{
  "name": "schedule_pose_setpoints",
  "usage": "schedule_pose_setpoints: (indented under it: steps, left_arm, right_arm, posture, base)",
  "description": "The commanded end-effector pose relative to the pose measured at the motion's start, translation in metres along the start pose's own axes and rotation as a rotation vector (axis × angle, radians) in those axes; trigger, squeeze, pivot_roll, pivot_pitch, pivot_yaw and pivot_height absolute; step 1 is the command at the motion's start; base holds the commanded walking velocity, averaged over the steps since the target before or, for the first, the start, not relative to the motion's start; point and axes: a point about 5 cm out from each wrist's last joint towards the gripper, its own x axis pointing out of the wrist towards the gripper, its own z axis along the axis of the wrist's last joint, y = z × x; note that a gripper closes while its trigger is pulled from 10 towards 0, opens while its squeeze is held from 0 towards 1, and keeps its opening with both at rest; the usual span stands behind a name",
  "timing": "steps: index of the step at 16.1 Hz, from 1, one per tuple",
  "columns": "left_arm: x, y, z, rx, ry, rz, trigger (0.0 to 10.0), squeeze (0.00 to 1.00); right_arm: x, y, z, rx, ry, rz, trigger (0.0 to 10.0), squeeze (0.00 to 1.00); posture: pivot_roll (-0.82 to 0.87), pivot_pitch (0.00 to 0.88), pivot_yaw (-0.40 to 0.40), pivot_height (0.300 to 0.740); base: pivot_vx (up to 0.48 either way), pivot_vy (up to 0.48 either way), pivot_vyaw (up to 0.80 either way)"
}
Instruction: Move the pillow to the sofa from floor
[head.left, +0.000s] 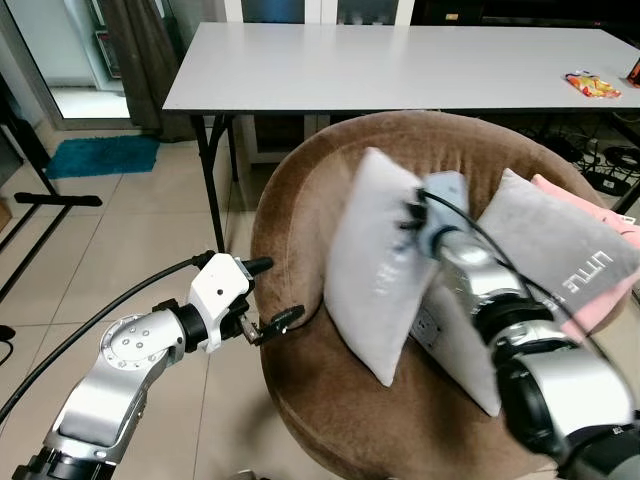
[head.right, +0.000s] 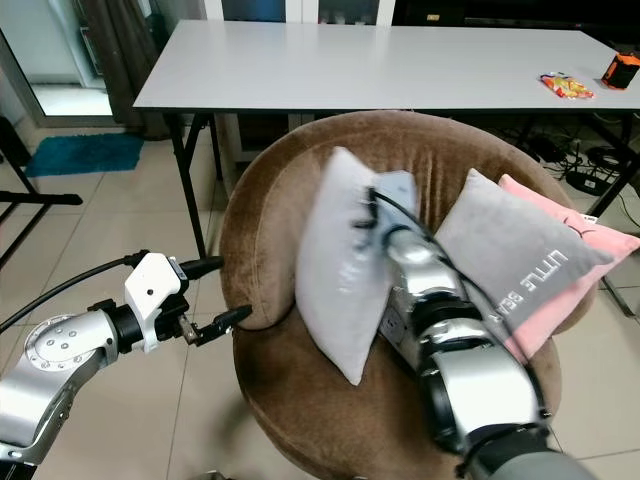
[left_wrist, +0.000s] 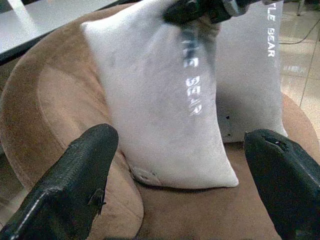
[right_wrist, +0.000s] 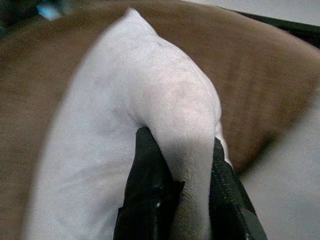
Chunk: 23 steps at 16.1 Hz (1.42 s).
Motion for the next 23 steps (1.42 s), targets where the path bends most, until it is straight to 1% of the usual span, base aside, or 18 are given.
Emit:
schedule_pose_setpoints:
  steps: [1, 2, 3, 4, 5, 7, 9, 10, 12, 13, 14, 16, 18, 19, 20, 21, 22, 23]
  left_arm:
    - [0.0, 0.0, -0.001, -0.009, 0.011, -0.026, 10.0, 0.0]
    - [0.0, 0.0, 0.0, -0.015, 0.007, -0.036, 10.0, 0.0]
    - [0.0, 0.0, 0.0, -0.019, 0.006, -0.043, 10.0, 0.0]
    - [0.0, 0.0, 0.0, -0.014, 0.016, -0.061, 10.0, 0.0]
    - [0.0, 0.0, 0.0, -0.009, 0.02, -0.064, 10.0, 0.0]
    - [0.001, 0.004, 0.006, -0.008, -0.016, -0.054, 10.0, 0.0]
    - [0.002, 0.005, 0.014, -0.022, -0.054, -0.055, 10.0, 0.0]
    - [0.002, 0.007, 0.017, -0.024, -0.07, -0.047, 10.0, 0.0]
    - [0.001, 0.008, 0.021, -0.027, -0.088, -0.005, 10.0, 0.0]
    - [0.0, 0.008, 0.021, -0.027, -0.085, 0.04, 10.0, 0.0]
    - [-0.001, 0.008, 0.02, -0.034, -0.079, 0.057, 10.0, 0.0]
    - [-0.007, 0.004, 0.014, -0.096, -0.052, 0.081, 10.0, 0.0]
    - [-0.013, -0.001, 0.011, -0.124, -0.049, 0.118, 10.0, 0.0]
    - [-0.016, -0.001, 0.013, -0.122, -0.074, 0.183, 10.0, 0.0]
    - [-0.019, 0.007, 0.017, -0.12, -0.125, 0.334, 10.0, 0.0]
    - [-0.021, 0.014, 0.016, -0.124, -0.135, 0.464, 10.0, 0.0]
    - [-0.022, 0.017, 0.016, -0.116, -0.129, 0.507, 10.0, 0.0]
    - [-0.021, 0.018, 0.015, -0.097, -0.118, 0.545, 10.0, 0.0]
  right_arm:
    - [0.0, -0.02, 0.008, -0.065, -0.019, -0.109, 10.0, 0.65]
    - [-0.001, -0.03, 0.005, -0.087, -0.004, -0.139, 10.0, 1.0]
    - [-0.001, -0.035, 0.005, -0.082, -0.001, -0.144, 10.0, 1.0]
    - [-0.003, -0.052, 0.006, 0.033, -0.009, -0.198, 10.0, 1.0]
    - [-0.004, -0.057, 0.009, 0.047, -0.019, -0.219, 10.0, 1.0]
    - [-0.006, -0.076, 0.02, 0.144, -0.075, -0.286, 10.0, 1.0]
    - [-0.008, -0.087, 0.023, 0.158, -0.096, -0.303, 10.0, 1.0]
    - [-0.01, -0.091, 0.023, 0.187, -0.108, -0.288, 10.0, 0.0]
    - [-0.011, -0.093, 0.022, 0.238, -0.147, -0.238, 10.0, 0.0]
    - [-0.012, -0.092, 0.022, 0.275, -0.18, -0.206, 10.0, 0.0]
    - [-0.013, -0.091, 0.021, 0.282, -0.195, -0.184, 10.0, 0.0]
    - [-0.017, -0.082, 0.015, 0.292, -0.236, -0.127, 10.0, 0.0]
    - [-0.028, -0.067, 0.011, 0.285, -0.278, -0.079, 10.0, 0.0]
    - [-0.042, -0.055, 0.01, 0.269, -0.307, -0.039, 10.0, 0.0]
    - [-0.056, -0.045, 0.008, 0.23, -0.333, -0.027, 10.0, 0.0]
    - [-0.07, -0.037, 0.003, 0.256, -0.343, -0.045, 10.0, 0.0]
    - [-0.076, -0.032, 0.0, 0.267, -0.34, -0.042, 10.0, 0.0]
    - [-0.087, -0.021, -0.003, 0.275, -0.347, -0.023, 10.0, 0.0]
  posture:
    - [-0.07, 0.0, -0.022, 0.74]
    - [-0.06, 0.0, -0.023, 0.74]
    - [-0.06, 0.0, -0.025, 0.74]
    - [-0.06, 0.0, -0.025, 0.74]
    - [-0.07, 0.0, -0.024, 0.74]
    - [-0.07, 0.0, -0.018, 0.74]
    - [-0.08, 0.0, -0.011, 0.74]
    - [-0.09, 0.0, -0.005, 0.74]
    - [-0.1, 0.0, 0.0, 0.74]
    - [-0.1, 0.0, 0.001, 0.74]
    - [-0.1, 0.0, 0.001, 0.74]
    - [-0.12, 0.0, 0.005, 0.74]
    - [-0.12, 0.0, 0.002, 0.74]
    - [-0.12, 0.0, 0.004, 0.74]
    - [-0.12, 0.0, 0.004, 0.74]
    - [-0.12, 0.0, 0.0, 0.74]
    - [-0.12, 0.0, 0.0, 0.74]
    - [-0.11, 0.0, -0.006, 0.74]
  base:
    - [0.0, 0.0, 0.0]
    - [0.0, 0.0, 0.0]
    - [0.0, 0.0, 0.0]
    - [0.0, 0.0, 0.0]
    - [0.0, 0.0, 0.0]
    - [0.0, 0.0, 0.0]
    - [0.0, 0.0, 0.0]
    - [0.0, 0.0, 0.0]
    - [0.0, 0.0, 0.0]
    - [0.0, 0.0, 0.0]
    - [0.0, 0.0, 0.0]
    - [0.0, 0.0, 0.0]
    - [0.0, 0.0, 0.0]
    - [0.0, 0.0, 0.0]
    - [0.0, 0.0, 0.0]
    - [0.0, 0.0, 0.0]
    - [0.0, 0.0, 0.0]
    - [0.0, -0.292, 0.0]
